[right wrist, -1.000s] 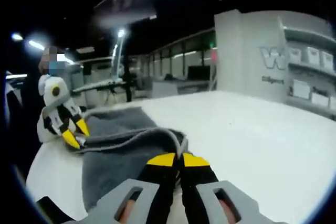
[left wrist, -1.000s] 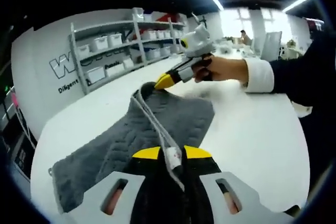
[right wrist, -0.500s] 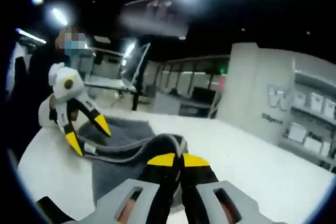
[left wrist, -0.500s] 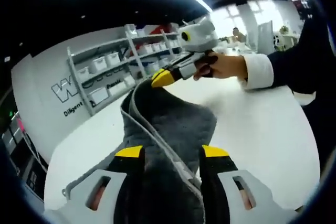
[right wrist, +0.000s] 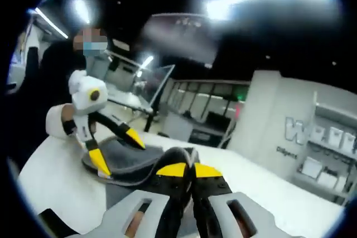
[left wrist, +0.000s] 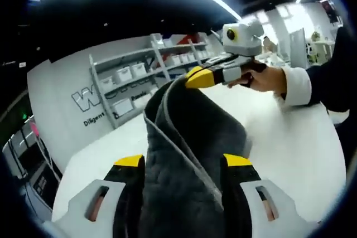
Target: Open the folded towel by lifting each exposed corner and separating the folded layers until the towel lies flat within the target outline without major curled edges
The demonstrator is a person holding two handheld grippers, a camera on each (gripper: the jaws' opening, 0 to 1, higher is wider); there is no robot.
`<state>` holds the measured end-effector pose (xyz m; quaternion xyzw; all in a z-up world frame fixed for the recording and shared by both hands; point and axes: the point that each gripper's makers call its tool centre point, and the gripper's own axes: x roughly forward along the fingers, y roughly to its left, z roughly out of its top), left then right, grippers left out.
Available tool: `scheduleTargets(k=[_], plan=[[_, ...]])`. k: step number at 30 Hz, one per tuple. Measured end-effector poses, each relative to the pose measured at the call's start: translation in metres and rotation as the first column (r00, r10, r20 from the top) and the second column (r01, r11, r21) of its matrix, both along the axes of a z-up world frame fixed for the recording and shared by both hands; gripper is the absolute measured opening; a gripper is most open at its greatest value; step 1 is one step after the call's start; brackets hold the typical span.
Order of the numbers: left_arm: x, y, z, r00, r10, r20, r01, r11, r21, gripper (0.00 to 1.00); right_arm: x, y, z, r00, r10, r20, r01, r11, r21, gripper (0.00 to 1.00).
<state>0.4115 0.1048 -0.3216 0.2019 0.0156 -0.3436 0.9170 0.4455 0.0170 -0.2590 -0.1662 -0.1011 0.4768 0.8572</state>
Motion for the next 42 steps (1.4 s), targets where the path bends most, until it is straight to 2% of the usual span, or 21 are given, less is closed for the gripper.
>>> scheduleTargets(k=[3, 7, 9, 11, 17, 19, 23, 26, 28, 35, 37, 42], plan=[[0.006, -0.003, 0.004, 1.000, 0.015, -0.009, -0.015, 0.999, -0.041, 0.54, -0.004, 0.000, 0.008, 1.000, 0.009, 0.010, -0.009, 1.000, 0.015, 0.00], [0.015, -0.012, 0.015, 0.999, 0.009, -0.045, -0.018, 0.980, -0.197, 0.49, -0.010, 0.002, 0.015, 0.998, 0.019, 0.052, -0.019, 1.000, 0.003, 0.00], [0.019, -0.011, 0.016, 0.999, 0.041, -0.026, -0.045, 0.982, -0.182, 0.47, -0.014, 0.002, 0.018, 0.997, 0.025, 0.075, -0.025, 1.000, -0.001, 0.00], [0.025, -0.008, 0.017, 0.995, 0.104, 0.010, -0.101, 0.985, -0.142, 0.47, -0.018, 0.002, 0.022, 0.996, 0.031, 0.086, -0.032, 0.999, 0.003, 0.00], [0.023, -0.017, 0.014, 0.993, 0.119, 0.022, -0.115, 0.987, -0.110, 0.48, -0.027, 0.005, 0.029, 0.994, 0.046, 0.099, -0.047, 0.999, 0.007, 0.00], [0.026, -0.014, 0.016, 0.987, 0.150, 0.059, -0.146, 0.987, -0.071, 0.47, -0.032, 0.007, 0.031, 0.991, 0.047, 0.123, -0.047, 0.999, -0.002, 0.00], [0.024, -0.010, 0.017, 0.977, 0.183, 0.107, -0.180, 0.983, -0.040, 0.46, -0.036, 0.008, 0.034, 0.988, 0.044, 0.151, -0.042, 0.999, -0.013, 0.00], [0.020, -0.006, 0.022, 0.968, 0.203, 0.148, -0.202, 0.979, -0.018, 0.41, -0.036, 0.006, 0.036, 0.988, 0.040, 0.149, -0.040, 0.999, -0.006, 0.00], [0.016, -0.002, 0.023, 0.956, 0.213, 0.202, -0.225, 0.974, 0.038, 0.36, -0.035, 0.005, 0.037, 0.988, 0.032, 0.151, -0.032, 0.999, -0.004, 0.00], [0.003, 0.004, 0.022, 0.950, 0.222, 0.218, -0.237, 0.971, 0.041, 0.26, -0.033, 0.001, 0.037, 0.989, 0.019, 0.144, -0.020, 1.000, 0.006, 0.00], [0.001, 0.009, 0.021, 0.939, 0.242, 0.243, -0.265, 0.962, 0.066, 0.22, -0.032, 0.001, 0.035, 0.989, 0.006, 0.149, -0.007, 1.000, 0.001, 0.00], [-0.005, 0.013, 0.022, 0.939, 0.245, 0.242, -0.266, 0.962, 0.059, 0.16, -0.032, 0.001, 0.035, 0.989, 0.009, 0.148, -0.009, 1.000, 0.005, 0.00]])
